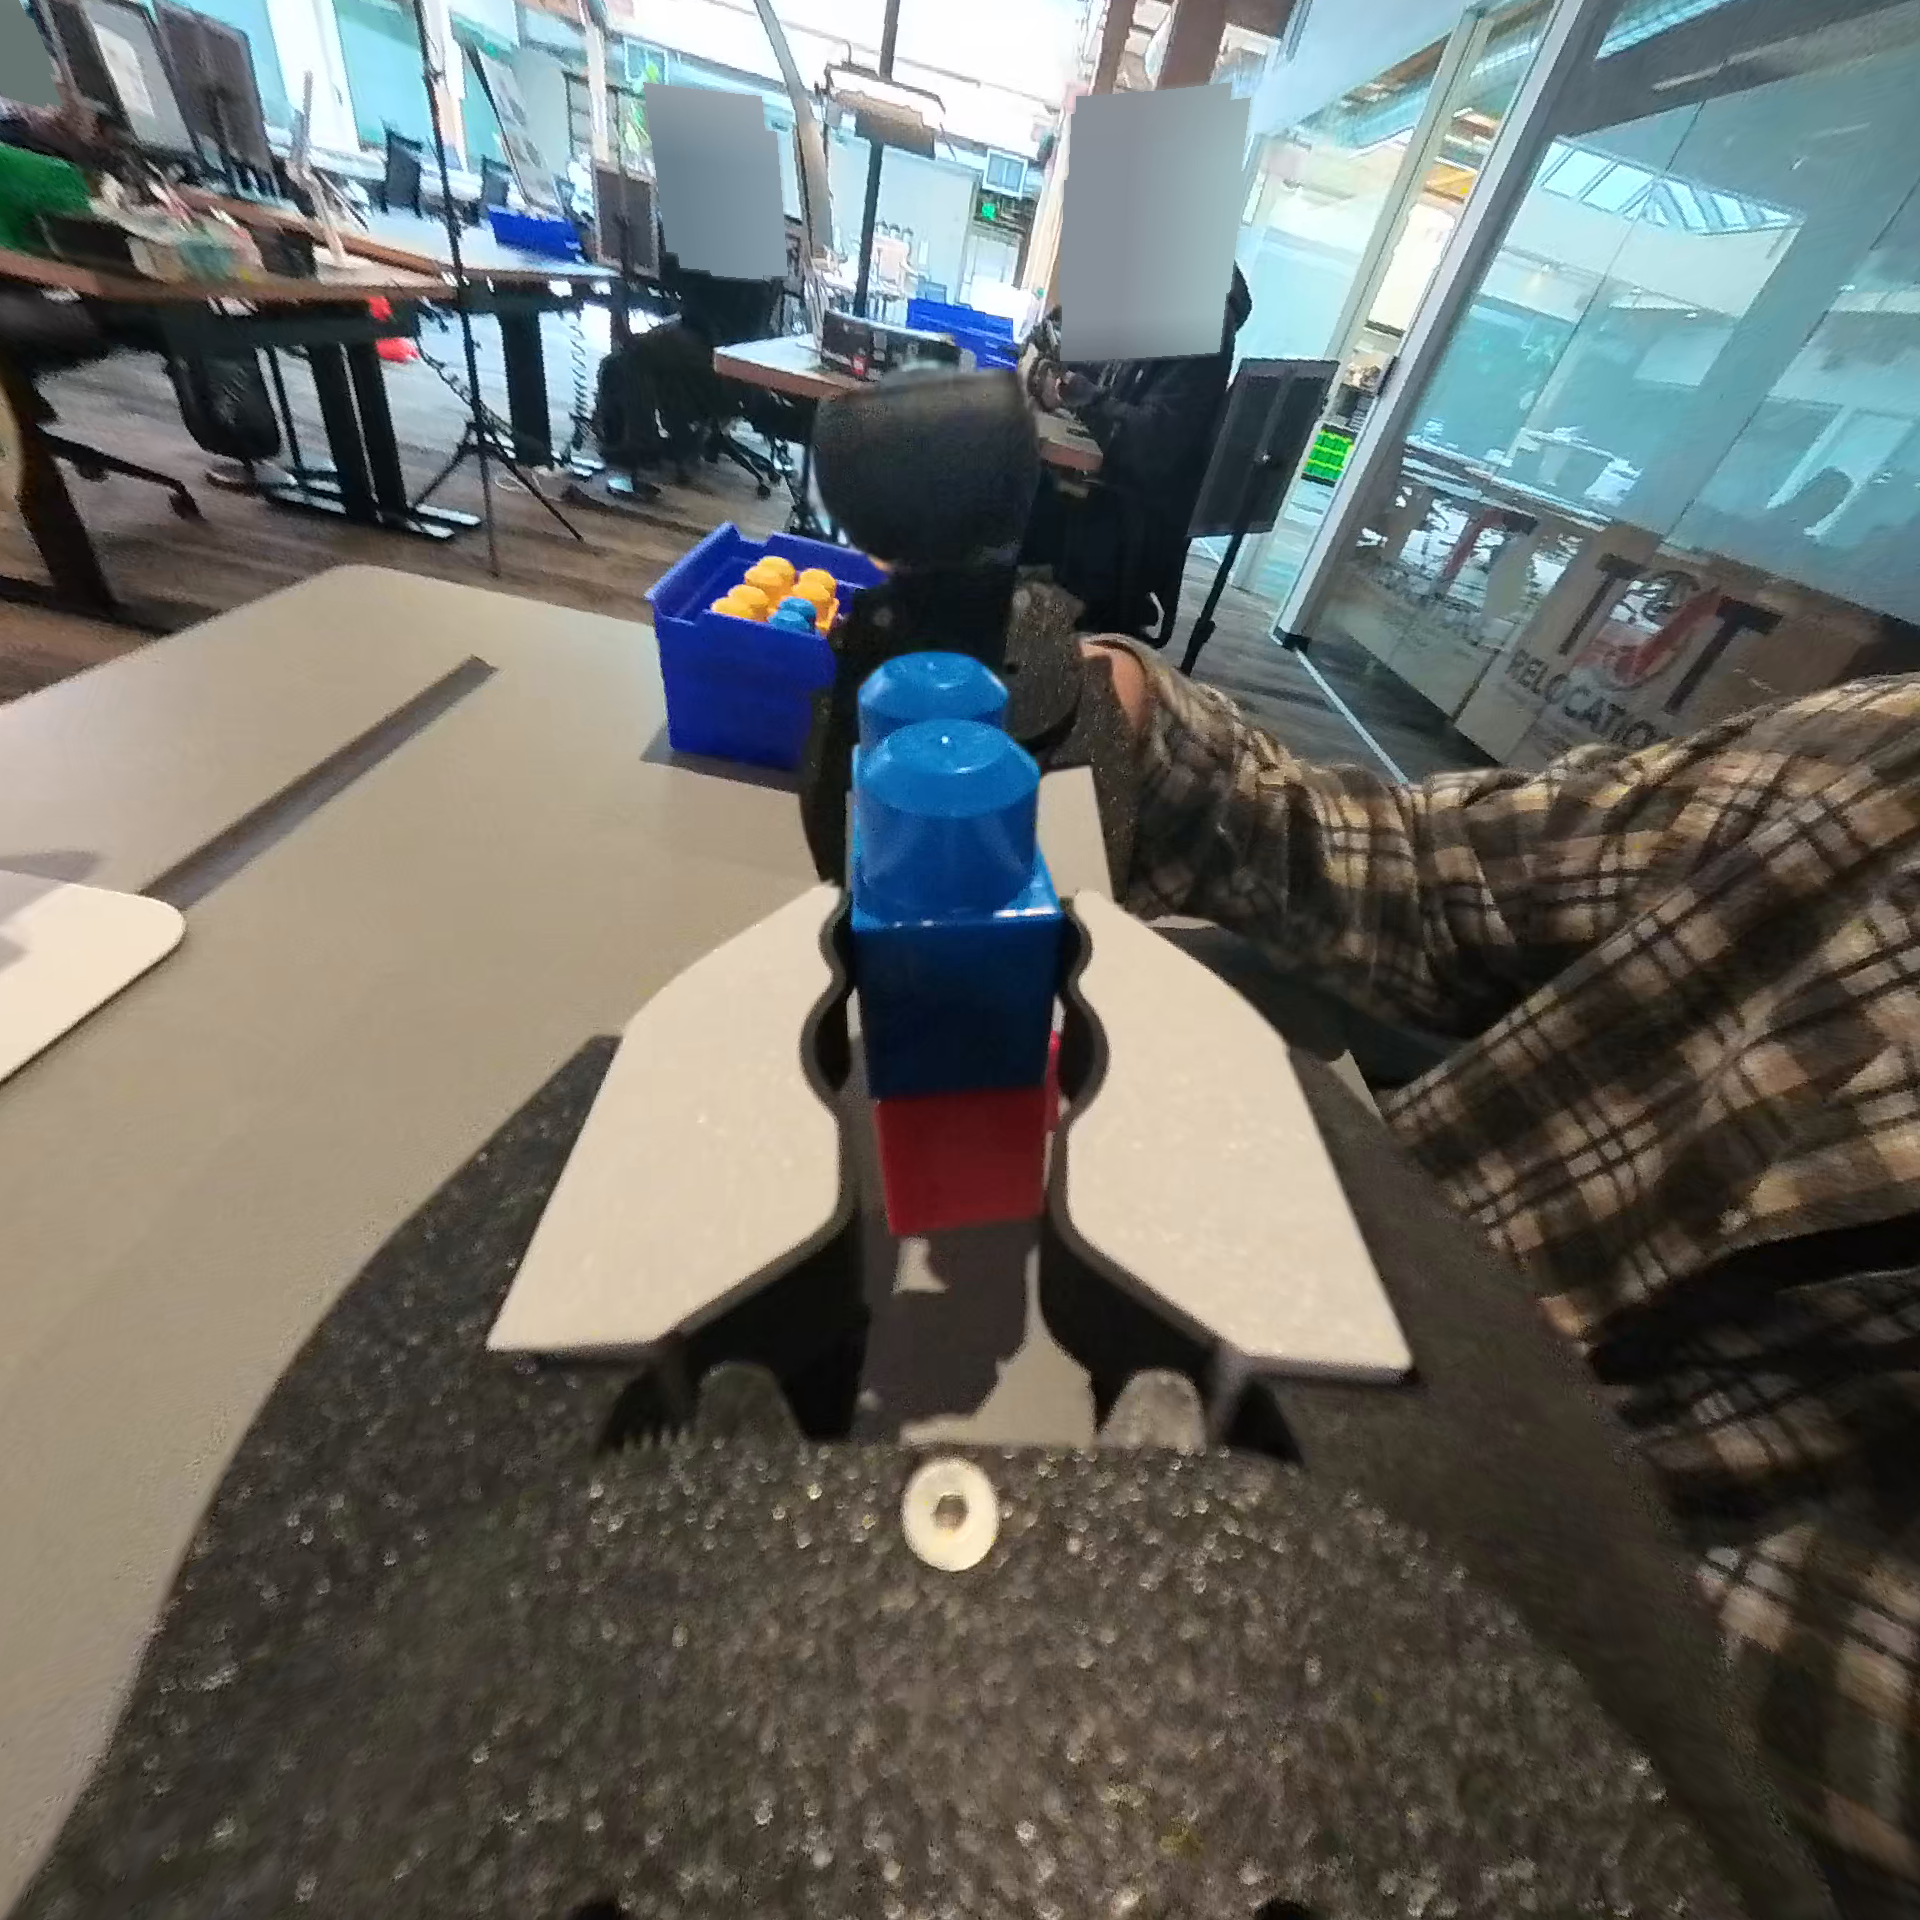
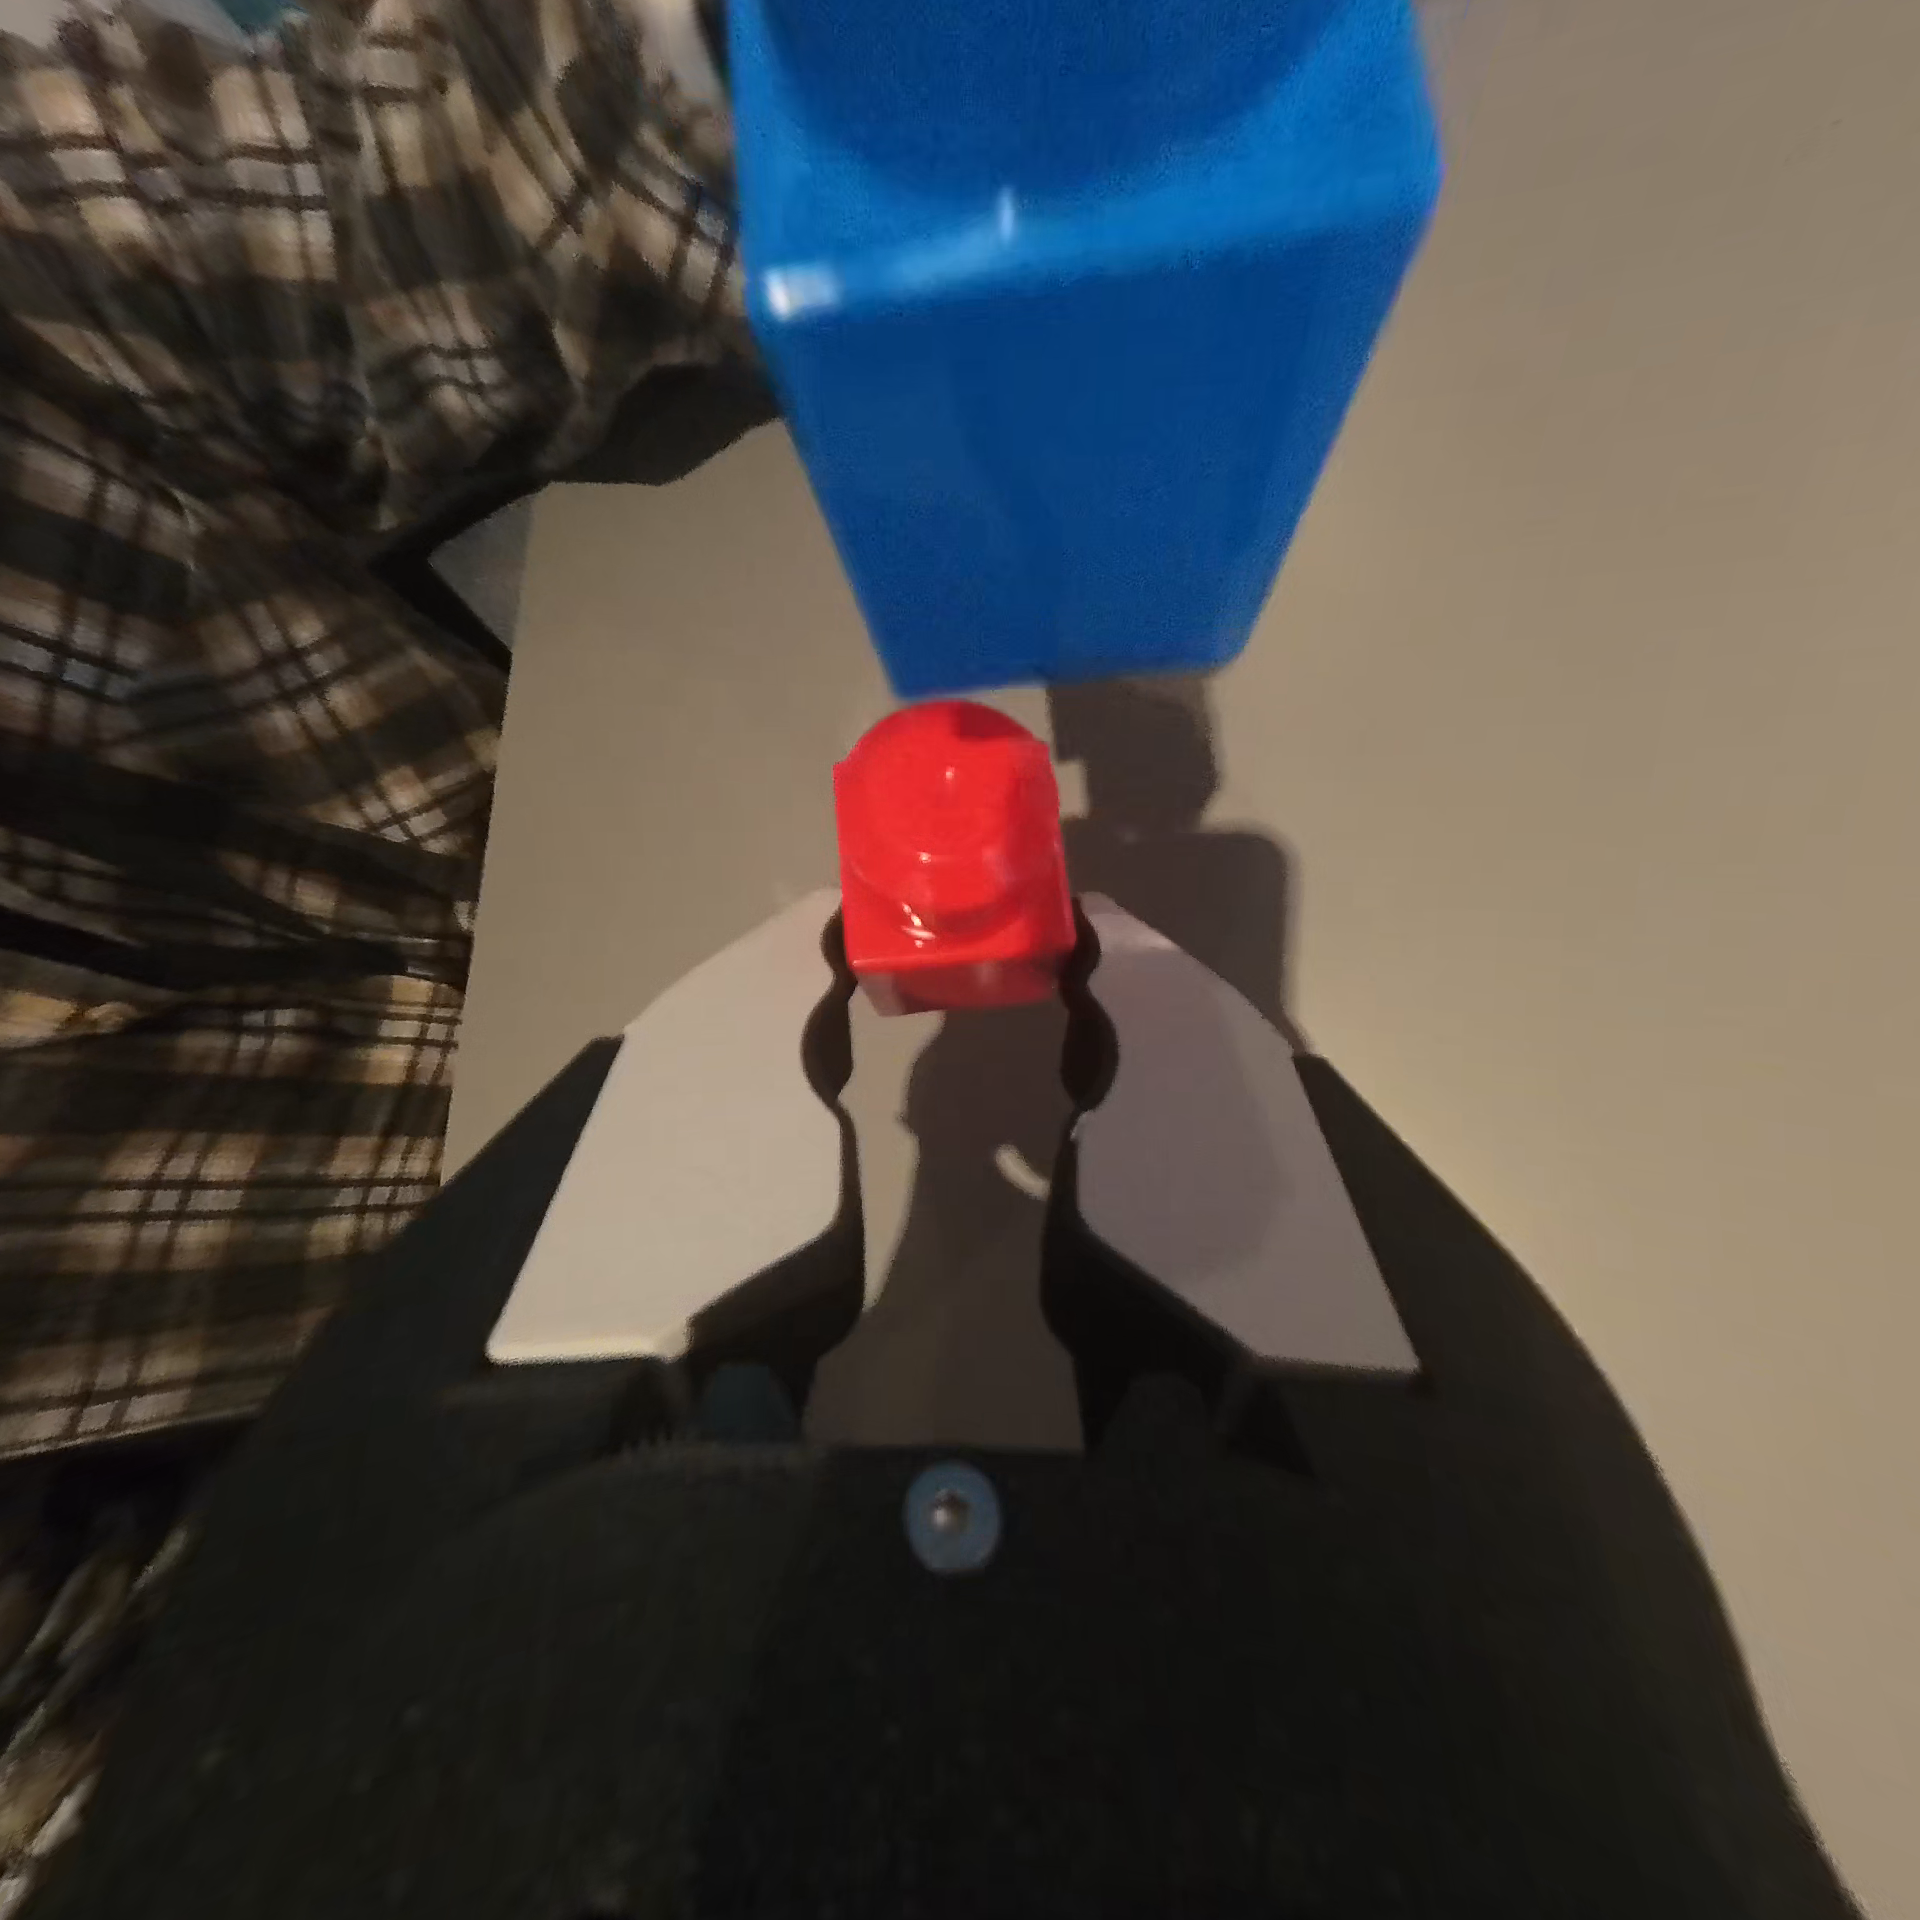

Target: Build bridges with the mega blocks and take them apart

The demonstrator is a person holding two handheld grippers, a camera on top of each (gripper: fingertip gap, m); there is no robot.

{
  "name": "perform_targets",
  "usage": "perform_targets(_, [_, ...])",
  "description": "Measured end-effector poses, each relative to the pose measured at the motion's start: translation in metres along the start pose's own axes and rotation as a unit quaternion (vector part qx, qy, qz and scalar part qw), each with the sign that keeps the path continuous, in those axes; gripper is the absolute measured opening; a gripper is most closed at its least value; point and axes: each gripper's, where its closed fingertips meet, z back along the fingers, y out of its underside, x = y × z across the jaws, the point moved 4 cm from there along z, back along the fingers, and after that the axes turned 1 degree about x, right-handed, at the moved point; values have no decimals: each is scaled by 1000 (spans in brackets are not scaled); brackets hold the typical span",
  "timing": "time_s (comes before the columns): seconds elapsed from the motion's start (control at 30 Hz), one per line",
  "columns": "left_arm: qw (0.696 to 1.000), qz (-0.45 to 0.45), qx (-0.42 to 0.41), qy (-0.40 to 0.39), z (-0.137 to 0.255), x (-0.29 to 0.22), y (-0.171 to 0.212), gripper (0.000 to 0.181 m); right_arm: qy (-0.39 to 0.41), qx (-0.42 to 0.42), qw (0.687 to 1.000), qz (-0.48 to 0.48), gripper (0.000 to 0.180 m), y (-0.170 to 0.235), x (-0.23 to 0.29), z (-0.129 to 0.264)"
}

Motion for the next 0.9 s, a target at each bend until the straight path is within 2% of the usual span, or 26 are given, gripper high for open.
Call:
perform_targets(0.3, [998,57,-5,40,-12,2,9,37,-1,-45,999,17,37,-13,-3,9])
perform_targets(0.47, [998,45,36,8,-16,2,14,37,-10,-64,998,5,36,-13,-8,11])
perform_targets(0.67, [991,18,125,-45,-10,9,29,36,3,-79,997,-19,36,-14,-17,17])
perform_targets(0.77, [987,15,156,-47,-14,10,40,36,15,-47,999,-13,36,-7,-18,15])
perform_targets(0.9, [985,28,164,-35,-14,14,43,36,10,-48,999,-21,36,-4,-21,10])
